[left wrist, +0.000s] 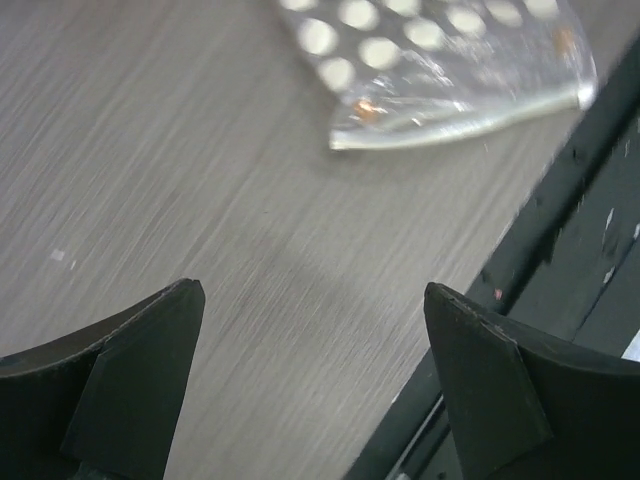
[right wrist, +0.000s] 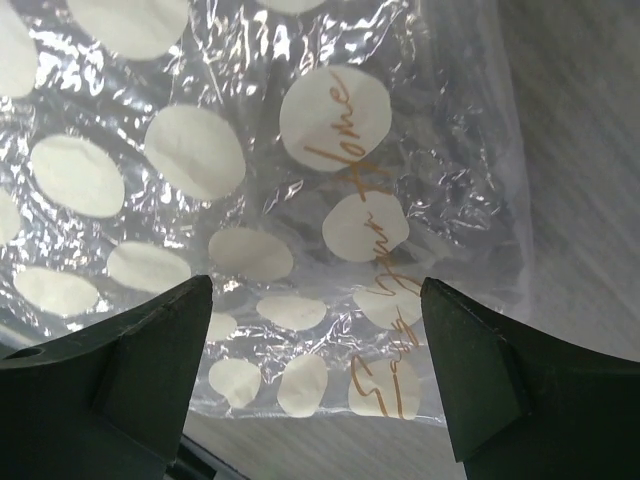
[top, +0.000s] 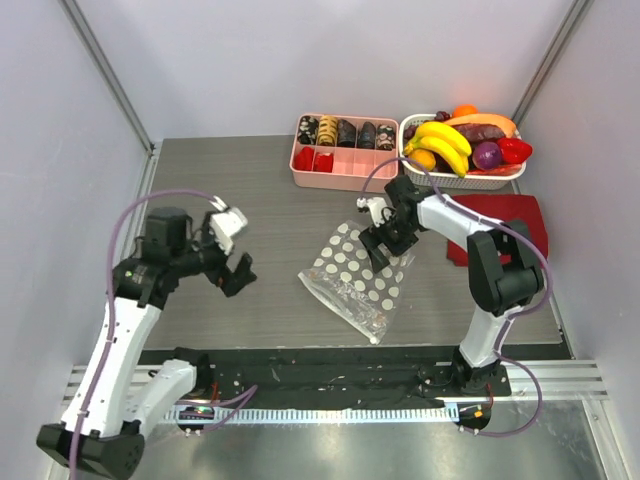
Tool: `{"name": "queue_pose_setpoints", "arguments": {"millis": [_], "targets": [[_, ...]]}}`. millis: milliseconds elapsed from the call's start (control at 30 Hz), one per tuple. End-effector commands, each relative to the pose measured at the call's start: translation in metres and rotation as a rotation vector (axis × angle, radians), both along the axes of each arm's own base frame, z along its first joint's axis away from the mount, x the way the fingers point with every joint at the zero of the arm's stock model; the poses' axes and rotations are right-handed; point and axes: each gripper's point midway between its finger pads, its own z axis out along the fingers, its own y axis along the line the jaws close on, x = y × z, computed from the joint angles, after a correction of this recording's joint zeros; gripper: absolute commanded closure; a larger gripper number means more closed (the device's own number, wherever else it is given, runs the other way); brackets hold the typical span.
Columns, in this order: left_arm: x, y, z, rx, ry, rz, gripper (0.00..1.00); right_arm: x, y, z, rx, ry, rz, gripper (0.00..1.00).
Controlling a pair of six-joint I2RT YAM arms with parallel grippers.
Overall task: Place the food in the zip-top bag and seal the zipper
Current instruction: Pick up the zipper food storage bag at the center of the board.
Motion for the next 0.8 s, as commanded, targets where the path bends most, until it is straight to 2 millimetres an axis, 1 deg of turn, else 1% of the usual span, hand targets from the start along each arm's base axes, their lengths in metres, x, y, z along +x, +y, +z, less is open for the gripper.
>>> {"name": "queue_pose_setpoints", "arguments": {"millis": [0, 33, 67, 100, 133, 167, 200, 233, 267, 300, 333, 367, 400, 433, 467, 533, 567, 600, 667, 700, 733, 767], "targets": [[0.008, -0.025, -0.019, 0.17, -0.199, -0.239, 0.05, 0.037, 0.026, 0.008, 0.03, -0.092, 0.037, 0.11], [0.004, -0.039, -0.029, 0.21, -0.253, -0.33, 0.06, 0.039, 0.032, 0.006, 0.034, -0.092, 0.049, 0.12], [0.005, -0.045, -0.031, 0.23, -0.302, -0.36, 0.08, 0.043, 0.043, 0.005, 0.04, -0.096, 0.071, 0.12], [0.001, -0.053, -0.046, 0.25, -0.317, -0.399, 0.1, 0.043, 0.05, 0.003, 0.044, -0.097, 0.089, 0.12], [-0.004, -0.063, -0.047, 0.285, -0.388, -0.451, 0.1, 0.044, 0.057, 0.003, 0.049, -0.101, 0.111, 0.12], [-0.001, -0.077, -0.041, 0.274, -0.471, -0.475, 0.11, 0.045, 0.069, 0.005, 0.057, -0.119, 0.141, 0.12], [-0.006, -0.082, -0.057, 0.3, -0.483, -0.508, 0.11, 0.045, 0.075, 0.0, 0.055, -0.116, 0.16, 0.12], [-0.014, -0.095, -0.061, 0.328, -0.543, -0.571, 0.11, 0.047, 0.08, -0.001, 0.051, -0.122, 0.172, 0.12], [-0.014, -0.105, -0.06, 0.33, -0.595, -0.585, 0.11, 0.05, 0.089, 0.003, 0.056, -0.141, 0.194, 0.12], [-0.018, -0.108, -0.075, 0.359, -0.602, -0.617, 0.13, 0.048, 0.097, -0.001, 0.055, -0.138, 0.218, 0.12], [-0.023, -0.115, -0.082, 0.375, -0.621, -0.65, 0.14, 0.049, 0.103, 0.0, 0.058, -0.147, 0.236, 0.12], [-0.027, -0.126, -0.08, 0.382, -0.692, -0.678, 0.14, 0.054, 0.11, 0.005, 0.065, -0.169, 0.254, 0.12], [-0.032, -0.128, -0.092, 0.402, -0.698, -0.71, 0.15, 0.052, 0.117, 0.005, 0.066, -0.174, 0.277, 0.12], [-0.034, -0.13, -0.098, 0.415, -0.708, -0.73, 0.15, 0.053, 0.122, 0.007, 0.07, -0.185, 0.29, 0.12], [-0.034, -0.134, -0.104, 0.43, -0.724, -0.75, 0.16, 0.057, 0.127, 0.014, 0.078, -0.202, 0.305, 0.12], [-0.03, -0.138, -0.112, 0.448, -0.739, -0.744, 0.18, 0.056, 0.137, 0.018, 0.09, -0.211, 0.325, 0.12], [-0.029, -0.138, -0.121, 0.471, -0.717, -0.755, 0.21, 0.058, 0.143, 0.024, 0.101, -0.225, 0.332, 0.12], [-0.027, -0.138, -0.124, 0.487, -0.719, -0.758, 0.23, 0.059, 0.146, 0.027, 0.108, -0.227, 0.329, 0.12], [-0.024, -0.14, -0.13, 0.502, -0.725, -0.762, 0.23, 0.061, 0.152, 0.035, 0.13, -0.234, 0.321, 0.12], [-0.023, -0.142, -0.137, 0.512, -0.725, -0.771, 0.24, 0.06, 0.154, 0.039, 0.15, -0.232, 0.322, 0.12], [-0.016, -0.141, -0.136, 0.536, -0.742, -0.738, 0.24, 0.059, 0.155, 0.042, 0.16, -0.229, 0.315, 0.12], [-0.014, -0.141, -0.14, 0.55, -0.732, -0.74, 0.25, 0.058, 0.157, 0.05, 0.175, -0.238, 0.311, 0.12]]}}
